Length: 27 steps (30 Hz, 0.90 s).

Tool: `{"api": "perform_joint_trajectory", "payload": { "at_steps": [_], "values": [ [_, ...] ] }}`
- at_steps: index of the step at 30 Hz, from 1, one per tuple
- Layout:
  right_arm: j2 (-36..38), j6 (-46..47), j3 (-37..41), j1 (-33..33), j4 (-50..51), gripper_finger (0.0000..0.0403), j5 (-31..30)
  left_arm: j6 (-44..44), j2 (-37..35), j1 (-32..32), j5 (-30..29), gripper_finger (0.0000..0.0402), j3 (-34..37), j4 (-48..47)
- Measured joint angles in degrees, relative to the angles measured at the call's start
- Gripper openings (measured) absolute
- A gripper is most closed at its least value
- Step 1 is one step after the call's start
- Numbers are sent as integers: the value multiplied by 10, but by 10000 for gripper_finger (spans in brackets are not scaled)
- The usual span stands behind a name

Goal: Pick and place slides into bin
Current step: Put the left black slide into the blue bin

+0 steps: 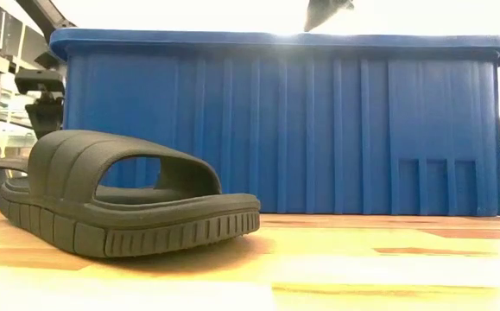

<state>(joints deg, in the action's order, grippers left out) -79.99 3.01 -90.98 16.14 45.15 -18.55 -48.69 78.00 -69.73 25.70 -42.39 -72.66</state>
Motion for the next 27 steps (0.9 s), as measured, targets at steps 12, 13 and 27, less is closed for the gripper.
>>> {"api": "perform_joint_trajectory", "payload": {
  "at_steps": [12, 13, 27],
  "values": [
    [0, -4, 0, 0, 0, 105, 2, -26, 36, 0, 22, 111, 0, -33],
    [0, -4, 0, 0, 0, 105, 2, -27, 39, 0, 22, 111, 0, -33],
    [0, -7, 0, 0, 0, 105, 2, -21, 95, 90, -22, 111, 0, -25]
  ]
}}
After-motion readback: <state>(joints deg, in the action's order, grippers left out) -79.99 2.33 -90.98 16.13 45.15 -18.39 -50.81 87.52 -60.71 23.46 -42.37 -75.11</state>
